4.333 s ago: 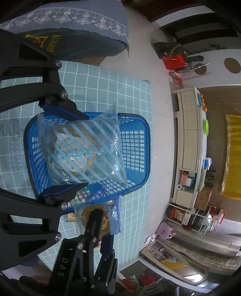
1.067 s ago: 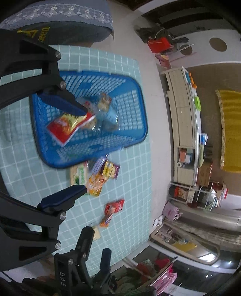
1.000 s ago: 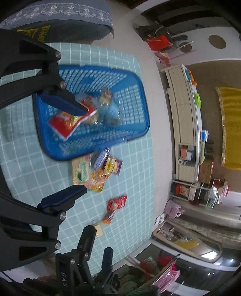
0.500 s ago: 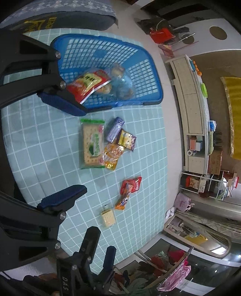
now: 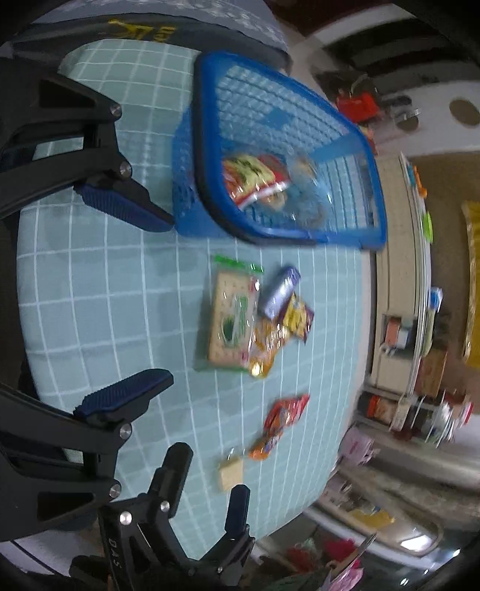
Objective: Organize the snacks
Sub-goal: 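Move both grippers away from the basket toward the remaining snacks, then grasp the green-labelled cracker packet with the right gripper and lift it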
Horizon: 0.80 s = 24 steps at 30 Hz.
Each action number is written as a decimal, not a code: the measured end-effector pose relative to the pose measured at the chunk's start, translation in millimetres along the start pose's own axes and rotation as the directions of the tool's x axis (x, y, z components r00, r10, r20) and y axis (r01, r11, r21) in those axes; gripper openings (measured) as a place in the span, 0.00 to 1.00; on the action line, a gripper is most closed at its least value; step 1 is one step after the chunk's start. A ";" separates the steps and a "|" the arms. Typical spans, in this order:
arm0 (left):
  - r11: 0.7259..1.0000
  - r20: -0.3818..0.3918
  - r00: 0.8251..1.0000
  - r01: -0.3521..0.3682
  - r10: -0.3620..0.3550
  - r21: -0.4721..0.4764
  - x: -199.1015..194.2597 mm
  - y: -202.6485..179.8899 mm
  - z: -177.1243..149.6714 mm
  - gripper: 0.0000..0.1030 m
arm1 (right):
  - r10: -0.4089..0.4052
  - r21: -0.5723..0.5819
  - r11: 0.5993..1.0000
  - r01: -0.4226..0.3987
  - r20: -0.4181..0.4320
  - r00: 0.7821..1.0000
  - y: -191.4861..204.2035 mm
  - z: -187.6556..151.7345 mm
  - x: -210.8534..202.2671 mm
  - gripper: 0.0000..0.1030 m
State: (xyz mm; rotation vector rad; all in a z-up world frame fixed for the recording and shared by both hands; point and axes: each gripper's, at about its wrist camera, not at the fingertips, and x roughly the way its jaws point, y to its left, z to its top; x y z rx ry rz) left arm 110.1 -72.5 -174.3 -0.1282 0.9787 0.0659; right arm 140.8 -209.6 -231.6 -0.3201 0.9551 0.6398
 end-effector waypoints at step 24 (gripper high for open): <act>0.936 -0.029 0.990 -0.143 0.141 -0.322 63.6 26.5 -26.8 0.72 | 0.115 -0.450 0.881 -0.142 -0.088 0.990 28.8 42.8 121.3 0.97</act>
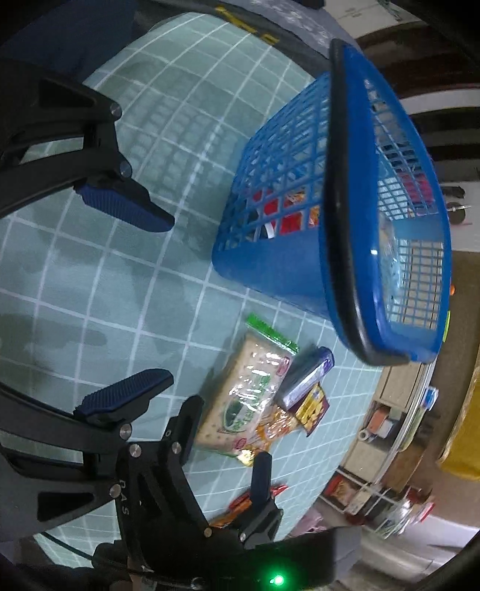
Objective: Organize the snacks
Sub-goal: 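Grasp the green-labelled cracker packet with the right gripper and lift it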
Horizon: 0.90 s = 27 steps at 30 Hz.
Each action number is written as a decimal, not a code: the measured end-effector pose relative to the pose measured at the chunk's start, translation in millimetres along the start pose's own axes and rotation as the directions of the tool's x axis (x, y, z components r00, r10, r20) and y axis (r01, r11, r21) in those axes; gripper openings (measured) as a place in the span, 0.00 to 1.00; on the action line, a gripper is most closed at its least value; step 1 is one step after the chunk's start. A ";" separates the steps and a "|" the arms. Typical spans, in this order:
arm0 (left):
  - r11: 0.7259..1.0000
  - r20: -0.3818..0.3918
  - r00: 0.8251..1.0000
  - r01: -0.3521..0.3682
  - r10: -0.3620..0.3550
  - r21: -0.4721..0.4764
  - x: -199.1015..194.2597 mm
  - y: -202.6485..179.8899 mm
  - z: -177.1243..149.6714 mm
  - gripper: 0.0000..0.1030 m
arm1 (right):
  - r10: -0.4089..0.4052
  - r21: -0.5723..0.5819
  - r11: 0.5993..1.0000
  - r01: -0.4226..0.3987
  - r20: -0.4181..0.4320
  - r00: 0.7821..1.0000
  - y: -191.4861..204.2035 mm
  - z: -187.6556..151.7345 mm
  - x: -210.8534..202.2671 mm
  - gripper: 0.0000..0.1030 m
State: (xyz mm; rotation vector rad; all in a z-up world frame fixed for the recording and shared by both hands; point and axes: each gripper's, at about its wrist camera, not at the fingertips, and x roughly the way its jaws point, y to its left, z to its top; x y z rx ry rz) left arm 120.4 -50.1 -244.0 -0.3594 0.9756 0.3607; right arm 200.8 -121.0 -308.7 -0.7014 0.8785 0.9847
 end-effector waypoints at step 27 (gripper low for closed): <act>0.997 0.009 0.999 0.043 -0.044 0.070 -22.4 -26.9 -3.8 0.72 | 0.024 0.250 0.968 -0.025 0.008 1.000 5.3 -60.1 -57.5 0.59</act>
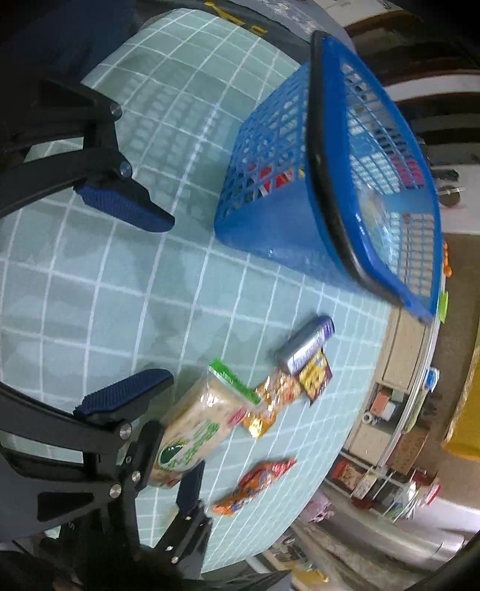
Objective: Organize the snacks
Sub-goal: 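Grasp the green-labelled cracker packet with the right gripper and lift it, then grasp the plain clear cracker packet with the left gripper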
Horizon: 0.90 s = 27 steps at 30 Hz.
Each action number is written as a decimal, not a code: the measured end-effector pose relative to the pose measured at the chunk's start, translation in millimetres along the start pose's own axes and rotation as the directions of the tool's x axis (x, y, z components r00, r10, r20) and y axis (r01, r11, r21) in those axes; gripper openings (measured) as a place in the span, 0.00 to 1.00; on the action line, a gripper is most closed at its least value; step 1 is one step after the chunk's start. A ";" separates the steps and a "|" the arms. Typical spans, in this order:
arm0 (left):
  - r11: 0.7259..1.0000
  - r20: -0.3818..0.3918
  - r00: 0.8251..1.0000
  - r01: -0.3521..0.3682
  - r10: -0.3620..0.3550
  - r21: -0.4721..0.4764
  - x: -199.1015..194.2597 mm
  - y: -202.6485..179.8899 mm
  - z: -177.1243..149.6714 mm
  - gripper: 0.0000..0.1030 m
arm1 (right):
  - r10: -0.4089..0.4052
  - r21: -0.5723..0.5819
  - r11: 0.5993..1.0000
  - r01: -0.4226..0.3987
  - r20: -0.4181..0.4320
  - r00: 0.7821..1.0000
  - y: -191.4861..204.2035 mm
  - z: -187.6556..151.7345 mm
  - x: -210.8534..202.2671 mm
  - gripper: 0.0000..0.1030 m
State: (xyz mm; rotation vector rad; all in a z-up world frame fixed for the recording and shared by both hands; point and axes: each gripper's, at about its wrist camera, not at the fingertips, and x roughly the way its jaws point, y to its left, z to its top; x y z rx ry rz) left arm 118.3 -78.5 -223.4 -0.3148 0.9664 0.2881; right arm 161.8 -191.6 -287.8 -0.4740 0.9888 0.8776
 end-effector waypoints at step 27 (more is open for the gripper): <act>0.643 -0.118 0.948 0.289 -0.295 0.709 29.6 -221.6 9.7 0.72 | -0.391 0.610 0.731 0.306 0.008 0.920 -126.3 -141.8 -107.4 0.59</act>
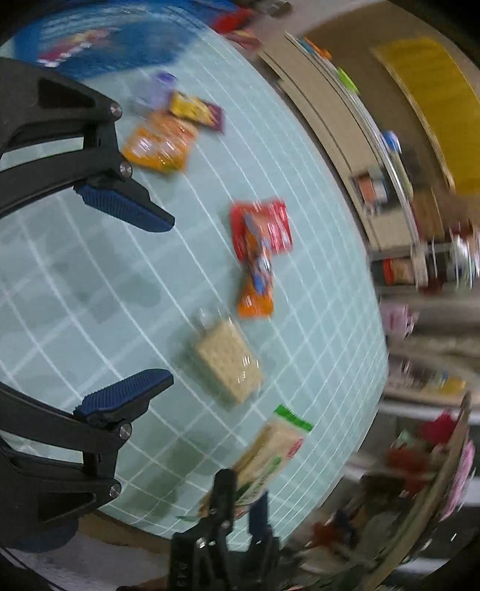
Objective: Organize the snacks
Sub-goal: 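Grasp the plain clear cracker packet with the left gripper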
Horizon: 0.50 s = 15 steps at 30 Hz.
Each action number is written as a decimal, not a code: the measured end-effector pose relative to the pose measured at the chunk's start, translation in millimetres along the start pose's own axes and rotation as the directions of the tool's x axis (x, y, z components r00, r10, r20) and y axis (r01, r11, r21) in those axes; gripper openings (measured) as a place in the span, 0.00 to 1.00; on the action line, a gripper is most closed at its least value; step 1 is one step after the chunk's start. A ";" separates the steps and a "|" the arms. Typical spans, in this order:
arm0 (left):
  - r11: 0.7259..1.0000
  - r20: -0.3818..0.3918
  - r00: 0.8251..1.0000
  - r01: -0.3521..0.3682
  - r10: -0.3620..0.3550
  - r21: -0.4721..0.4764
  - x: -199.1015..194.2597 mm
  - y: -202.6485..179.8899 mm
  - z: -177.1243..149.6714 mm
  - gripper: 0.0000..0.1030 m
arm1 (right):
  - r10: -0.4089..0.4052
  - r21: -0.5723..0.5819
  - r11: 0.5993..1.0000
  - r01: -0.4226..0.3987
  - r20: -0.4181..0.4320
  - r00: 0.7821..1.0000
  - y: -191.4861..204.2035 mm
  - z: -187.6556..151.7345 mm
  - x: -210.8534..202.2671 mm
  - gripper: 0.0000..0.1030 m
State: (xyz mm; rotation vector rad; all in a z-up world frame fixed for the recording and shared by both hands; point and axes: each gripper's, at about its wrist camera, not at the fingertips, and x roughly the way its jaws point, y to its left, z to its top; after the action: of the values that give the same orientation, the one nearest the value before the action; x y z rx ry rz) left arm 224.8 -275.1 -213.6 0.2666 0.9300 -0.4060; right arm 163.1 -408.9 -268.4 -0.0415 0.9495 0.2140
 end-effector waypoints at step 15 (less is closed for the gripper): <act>0.962 -0.140 0.986 0.128 -0.096 0.242 73.7 -41.9 46.8 0.72 | -0.017 0.161 0.987 0.018 -0.008 1.000 -36.9 1.2 26.2 0.59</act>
State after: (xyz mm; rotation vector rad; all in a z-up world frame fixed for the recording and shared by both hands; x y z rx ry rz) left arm 278.8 -347.2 -249.0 0.4758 1.0219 -0.6184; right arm 186.2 -440.6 -291.1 0.0979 0.9698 0.1201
